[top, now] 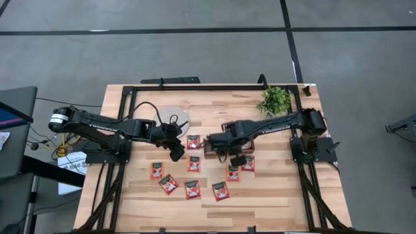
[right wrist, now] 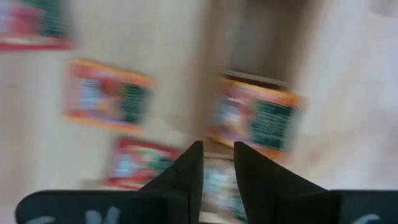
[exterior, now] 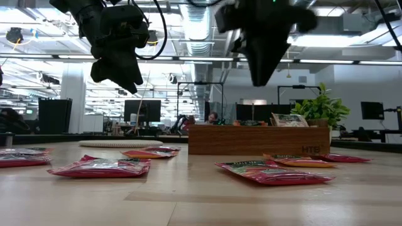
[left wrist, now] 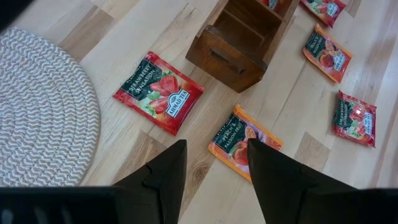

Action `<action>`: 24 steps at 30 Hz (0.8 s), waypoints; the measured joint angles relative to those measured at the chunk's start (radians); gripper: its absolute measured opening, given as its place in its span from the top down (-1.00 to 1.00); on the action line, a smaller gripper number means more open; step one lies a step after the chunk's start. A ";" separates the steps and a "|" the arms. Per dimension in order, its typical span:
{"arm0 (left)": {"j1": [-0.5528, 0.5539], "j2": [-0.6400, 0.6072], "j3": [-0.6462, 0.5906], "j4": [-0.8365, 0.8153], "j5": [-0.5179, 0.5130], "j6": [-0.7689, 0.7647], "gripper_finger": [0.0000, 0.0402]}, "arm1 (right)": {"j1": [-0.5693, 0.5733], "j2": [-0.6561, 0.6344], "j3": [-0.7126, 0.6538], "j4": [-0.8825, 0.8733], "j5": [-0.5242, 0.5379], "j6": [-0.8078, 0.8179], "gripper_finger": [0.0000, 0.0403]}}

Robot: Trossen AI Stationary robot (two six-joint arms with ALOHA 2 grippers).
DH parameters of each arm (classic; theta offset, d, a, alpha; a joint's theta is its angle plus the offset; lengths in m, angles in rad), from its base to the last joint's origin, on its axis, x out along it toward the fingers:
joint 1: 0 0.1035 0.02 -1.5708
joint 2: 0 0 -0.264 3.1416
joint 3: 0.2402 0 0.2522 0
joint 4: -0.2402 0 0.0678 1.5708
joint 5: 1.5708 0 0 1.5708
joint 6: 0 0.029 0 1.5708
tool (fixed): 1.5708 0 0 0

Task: Pick & Place Tea
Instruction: Put the orange tea bag into the middle section of the wooden organizer

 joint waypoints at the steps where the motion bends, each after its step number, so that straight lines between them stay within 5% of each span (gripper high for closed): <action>1: 0.000 0.000 0.000 0.000 0.000 0.000 0.20 | 0.013 0.000 0.001 -0.001 -0.045 0.005 0.59; 6: 0.000 0.000 0.000 -0.004 0.000 0.000 0.20 | 0.074 0.001 0.001 0.004 -0.153 0.057 0.59; 15: -0.006 0.000 0.000 -0.028 0.000 0.003 0.20 | 0.143 0.002 -0.001 0.077 -0.158 0.106 0.59; 24: -0.040 0.000 0.000 -0.055 -0.047 0.004 0.20 | 0.157 0.004 -0.155 0.250 -0.158 0.197 0.59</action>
